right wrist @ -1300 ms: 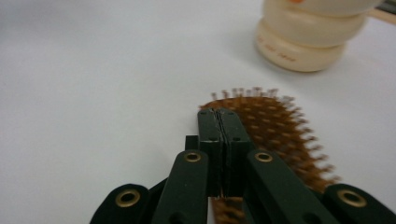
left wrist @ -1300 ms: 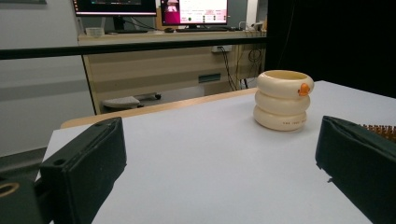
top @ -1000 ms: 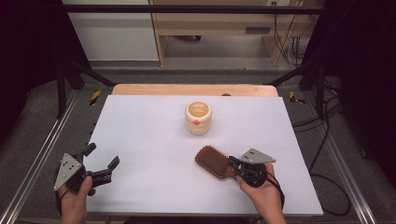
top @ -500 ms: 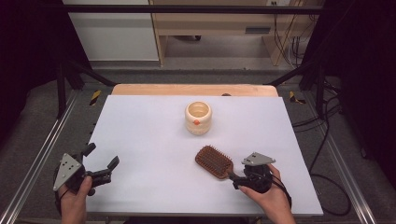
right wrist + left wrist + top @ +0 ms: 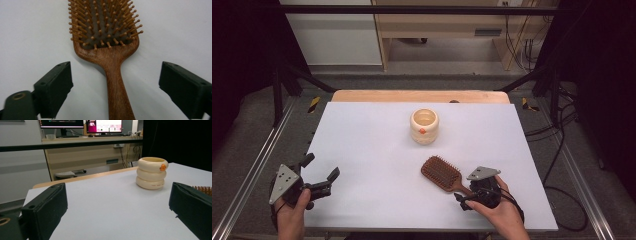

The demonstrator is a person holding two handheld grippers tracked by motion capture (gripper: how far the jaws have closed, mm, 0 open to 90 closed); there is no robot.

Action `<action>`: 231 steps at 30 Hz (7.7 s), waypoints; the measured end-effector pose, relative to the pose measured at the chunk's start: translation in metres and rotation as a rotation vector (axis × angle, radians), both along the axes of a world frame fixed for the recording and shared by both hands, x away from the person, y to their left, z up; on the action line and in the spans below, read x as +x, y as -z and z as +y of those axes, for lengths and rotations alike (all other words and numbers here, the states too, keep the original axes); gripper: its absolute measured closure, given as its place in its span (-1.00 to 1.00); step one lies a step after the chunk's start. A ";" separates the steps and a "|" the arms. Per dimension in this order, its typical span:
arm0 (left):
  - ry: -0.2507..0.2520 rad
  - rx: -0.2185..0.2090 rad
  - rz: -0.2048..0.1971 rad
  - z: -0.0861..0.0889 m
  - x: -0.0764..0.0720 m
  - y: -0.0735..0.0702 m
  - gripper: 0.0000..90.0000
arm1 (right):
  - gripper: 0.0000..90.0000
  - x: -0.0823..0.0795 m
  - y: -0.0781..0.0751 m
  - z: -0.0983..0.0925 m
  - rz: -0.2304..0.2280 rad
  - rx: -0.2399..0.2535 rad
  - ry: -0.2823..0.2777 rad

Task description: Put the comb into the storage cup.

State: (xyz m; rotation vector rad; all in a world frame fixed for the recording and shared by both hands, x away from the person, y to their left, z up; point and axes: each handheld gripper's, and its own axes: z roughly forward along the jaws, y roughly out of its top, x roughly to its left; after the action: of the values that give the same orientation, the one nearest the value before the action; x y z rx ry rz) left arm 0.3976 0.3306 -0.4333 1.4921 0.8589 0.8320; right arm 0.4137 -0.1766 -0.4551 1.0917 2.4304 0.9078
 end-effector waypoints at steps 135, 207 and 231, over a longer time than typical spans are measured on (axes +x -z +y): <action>0.434 -0.226 0.222 -0.228 0.087 -0.073 -0.83 | 0.62 0.012 -0.045 0.034 -0.381 0.233 -0.029; 0.316 -0.371 0.298 -0.222 0.101 -0.091 0.14 | -0.64 0.009 -0.033 0.026 -0.344 0.314 0.132; 0.291 -0.303 0.228 -0.233 0.136 -0.131 0.14 | -0.82 0.013 -0.013 -0.025 -0.393 0.237 0.184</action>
State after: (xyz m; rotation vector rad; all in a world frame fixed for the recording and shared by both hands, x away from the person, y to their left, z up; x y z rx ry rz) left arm 0.5336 0.0978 -0.3027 1.4130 0.8648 0.3055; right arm 0.4266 -0.2014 -0.4416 1.0727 1.9099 1.2384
